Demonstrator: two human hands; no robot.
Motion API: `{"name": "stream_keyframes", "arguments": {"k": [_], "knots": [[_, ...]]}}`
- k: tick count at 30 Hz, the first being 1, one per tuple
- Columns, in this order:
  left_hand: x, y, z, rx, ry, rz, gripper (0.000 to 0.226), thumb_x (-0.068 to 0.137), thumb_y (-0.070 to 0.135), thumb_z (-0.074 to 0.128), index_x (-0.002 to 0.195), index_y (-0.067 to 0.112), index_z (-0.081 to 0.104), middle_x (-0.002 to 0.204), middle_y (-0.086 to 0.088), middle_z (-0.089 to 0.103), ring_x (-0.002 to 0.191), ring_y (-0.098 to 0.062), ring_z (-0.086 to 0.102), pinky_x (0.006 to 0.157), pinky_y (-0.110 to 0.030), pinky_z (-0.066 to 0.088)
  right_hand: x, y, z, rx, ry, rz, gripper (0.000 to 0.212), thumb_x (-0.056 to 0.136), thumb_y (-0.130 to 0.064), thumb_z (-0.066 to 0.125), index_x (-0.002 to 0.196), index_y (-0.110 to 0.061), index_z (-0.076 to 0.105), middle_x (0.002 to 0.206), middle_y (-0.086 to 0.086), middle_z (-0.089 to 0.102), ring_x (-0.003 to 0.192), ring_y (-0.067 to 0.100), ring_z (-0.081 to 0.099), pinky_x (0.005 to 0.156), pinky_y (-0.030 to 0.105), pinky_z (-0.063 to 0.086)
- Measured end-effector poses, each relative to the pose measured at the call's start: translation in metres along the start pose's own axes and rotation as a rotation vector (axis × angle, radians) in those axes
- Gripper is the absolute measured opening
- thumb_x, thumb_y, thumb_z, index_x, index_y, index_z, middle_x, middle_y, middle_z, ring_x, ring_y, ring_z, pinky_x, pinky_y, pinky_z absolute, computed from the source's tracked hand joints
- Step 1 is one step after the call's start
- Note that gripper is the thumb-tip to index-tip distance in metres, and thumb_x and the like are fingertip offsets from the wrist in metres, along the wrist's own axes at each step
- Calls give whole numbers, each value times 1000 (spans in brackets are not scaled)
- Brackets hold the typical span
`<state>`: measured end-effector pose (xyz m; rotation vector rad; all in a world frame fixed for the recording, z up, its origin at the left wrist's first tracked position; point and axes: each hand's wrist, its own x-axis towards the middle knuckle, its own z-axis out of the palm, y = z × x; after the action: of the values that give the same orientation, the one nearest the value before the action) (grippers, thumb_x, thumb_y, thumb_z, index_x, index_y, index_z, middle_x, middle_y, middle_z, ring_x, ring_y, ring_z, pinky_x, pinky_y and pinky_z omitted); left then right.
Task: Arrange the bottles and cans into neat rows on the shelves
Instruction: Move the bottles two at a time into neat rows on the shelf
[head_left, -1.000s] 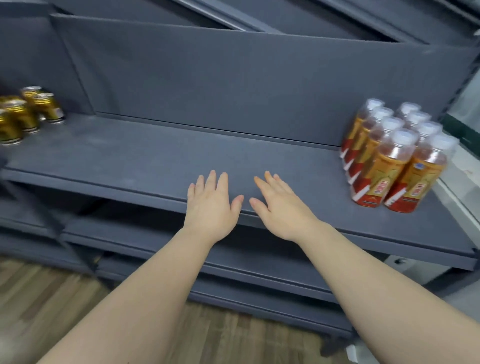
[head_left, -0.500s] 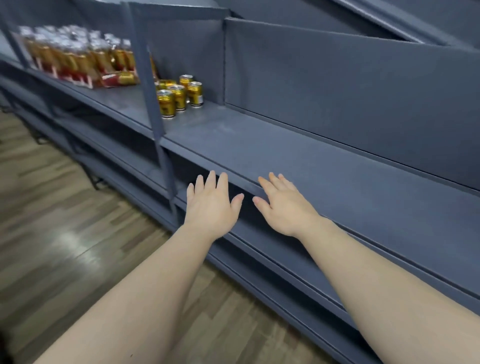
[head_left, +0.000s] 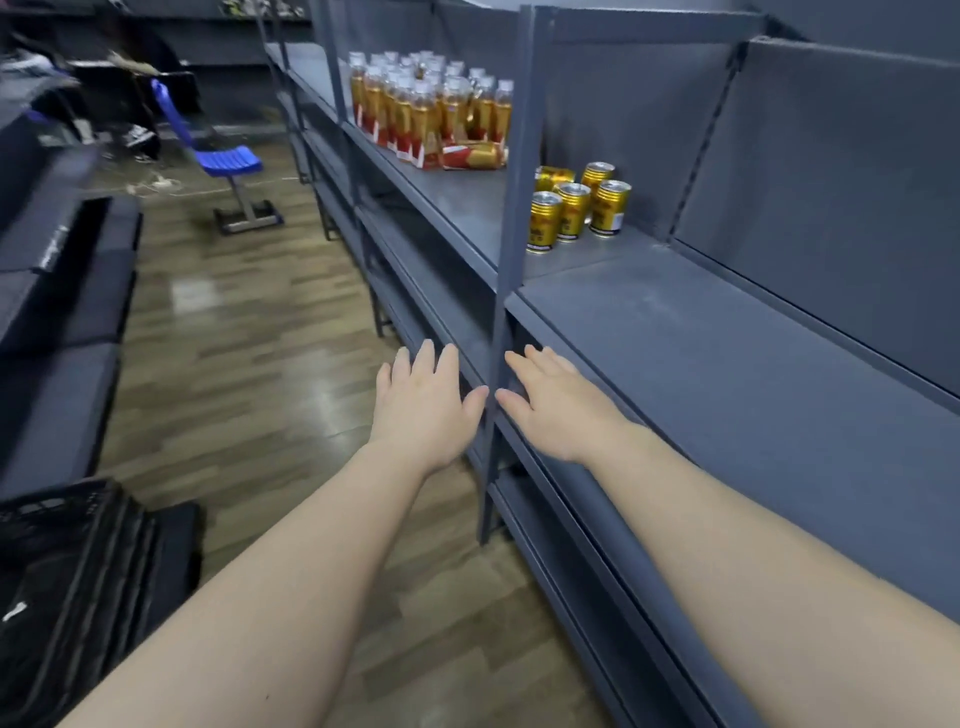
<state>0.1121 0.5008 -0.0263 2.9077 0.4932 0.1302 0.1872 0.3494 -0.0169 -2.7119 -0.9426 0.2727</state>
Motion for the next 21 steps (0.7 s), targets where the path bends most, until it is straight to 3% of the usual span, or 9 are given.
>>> {"name": "stream_keyframes", "arguments": {"k": [12, 21], "knots": [[44, -82, -4, 10, 10, -273, 66, 101, 55, 33, 154, 16, 24, 164, -12, 19, 150, -37, 14, 121, -49, 13, 120, -51, 14, -58, -111, -238, 63, 106, -48, 29, 160, -19, 12, 167, 9, 10, 154, 26, 2, 124, 39, 7], [122, -177, -15, -19, 16, -300, 68, 102, 54, 30, 157, 15, 19, 166, -12, 14, 152, -35, 11, 122, -49, 10, 236, -114, 29, -78, -98, -232, 63, 105, -49, 29, 160, -21, 14, 167, 7, 13, 154, 24, 3, 123, 39, 9]]}}
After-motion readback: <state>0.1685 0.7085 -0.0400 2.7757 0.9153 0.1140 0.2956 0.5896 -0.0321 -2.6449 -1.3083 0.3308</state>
